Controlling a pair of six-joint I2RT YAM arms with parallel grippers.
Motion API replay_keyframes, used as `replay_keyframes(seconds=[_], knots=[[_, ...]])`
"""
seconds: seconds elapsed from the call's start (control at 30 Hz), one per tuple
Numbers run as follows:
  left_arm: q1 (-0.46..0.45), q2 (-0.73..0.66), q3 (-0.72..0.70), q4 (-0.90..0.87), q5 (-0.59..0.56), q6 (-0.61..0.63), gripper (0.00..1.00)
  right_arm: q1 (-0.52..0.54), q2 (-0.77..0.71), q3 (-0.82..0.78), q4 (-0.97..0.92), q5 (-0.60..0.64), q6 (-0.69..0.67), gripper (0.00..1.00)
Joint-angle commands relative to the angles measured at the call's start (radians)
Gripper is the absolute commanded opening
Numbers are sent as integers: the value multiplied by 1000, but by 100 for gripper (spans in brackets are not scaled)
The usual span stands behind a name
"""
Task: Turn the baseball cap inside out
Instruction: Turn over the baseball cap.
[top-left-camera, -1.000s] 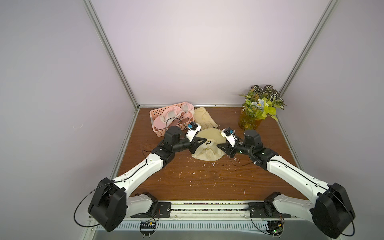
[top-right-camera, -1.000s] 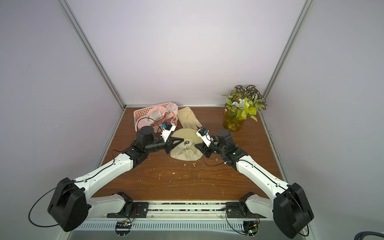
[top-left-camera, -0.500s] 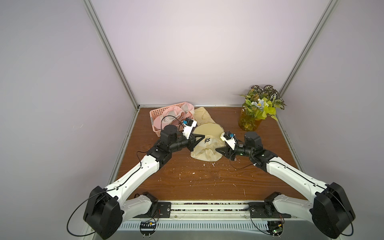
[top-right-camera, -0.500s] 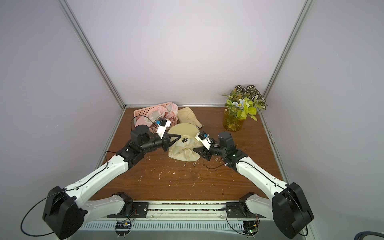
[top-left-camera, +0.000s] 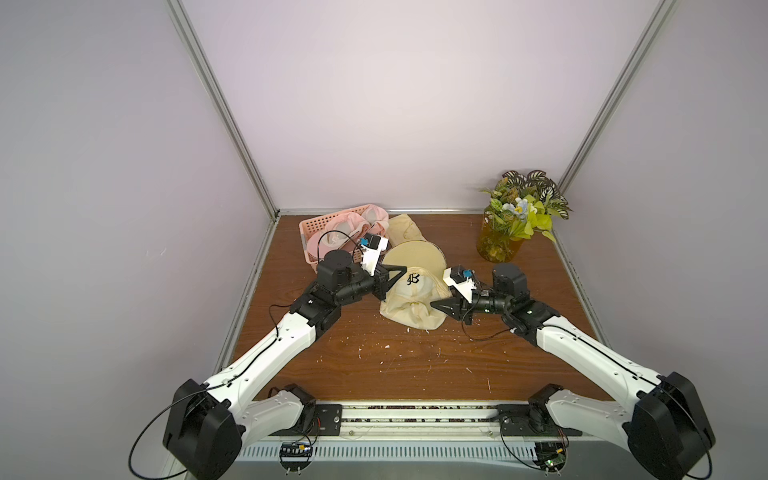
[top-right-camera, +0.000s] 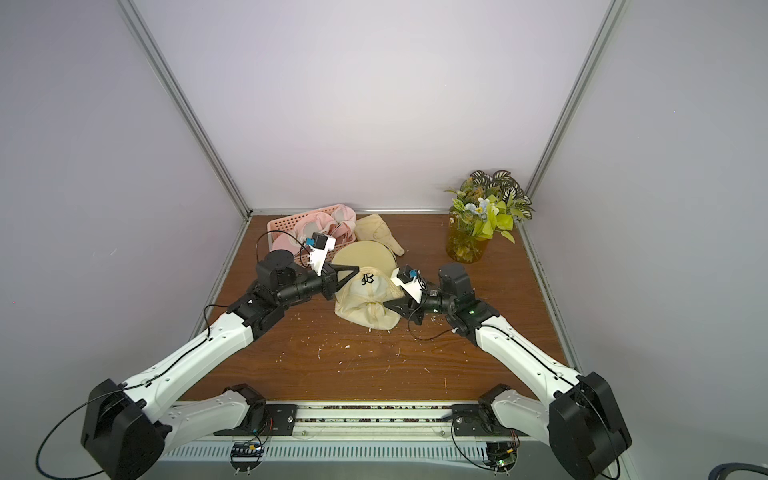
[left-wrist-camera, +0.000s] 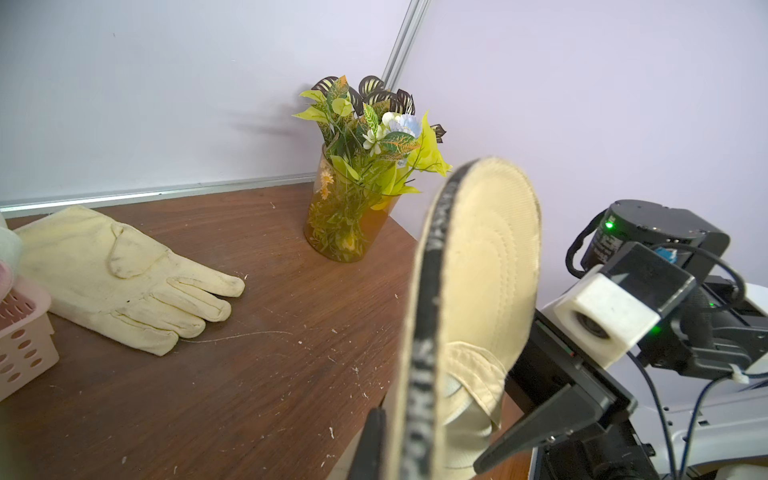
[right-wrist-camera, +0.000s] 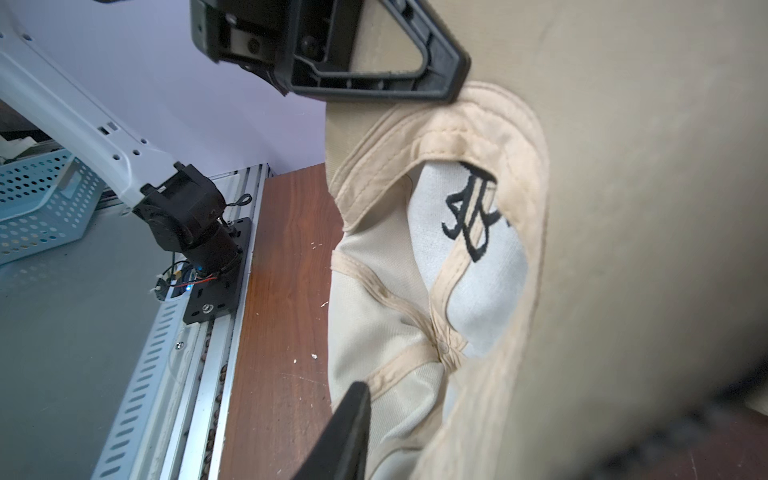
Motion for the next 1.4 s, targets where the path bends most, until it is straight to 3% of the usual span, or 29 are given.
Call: replay_keyframes(seconds=[0.0, 0.17, 0.33, 0.4, 0.73, 0.9, 1.07, 1.2, 1.3, 1.37], knots=[[16, -22, 54, 113, -63, -37, 0, 13, -8, -12, -58, -104, -4, 37], [17, -35, 58, 115, -71, -43, 0, 13, -10, -13, -60, -61, 12, 38], [16, -51, 57, 112, -74, -45, 0, 13, 1, -10, -53, -47, 35, 22], [17, -58, 58, 110, -83, -44, 0, 13, 7, -8, -53, -62, 39, 20], [16, -84, 48, 95, -119, -38, 0, 15, -7, -13, -26, -149, 67, 36], [16, -94, 47, 93, -121, -37, 0, 18, -1, -13, -33, -202, 66, 36], [16, -103, 49, 74, -151, -27, 0, 25, 1, -8, -34, -249, 69, 28], [16, -102, 52, 71, -155, -26, 0, 32, 1, -5, -36, -272, 79, 13], [16, -103, 46, 80, -142, -32, 0, 33, -4, 1, -1, -185, 150, 4], [17, -105, 35, 95, -131, -49, 0, 36, -17, -1, 59, -34, 247, 0]])
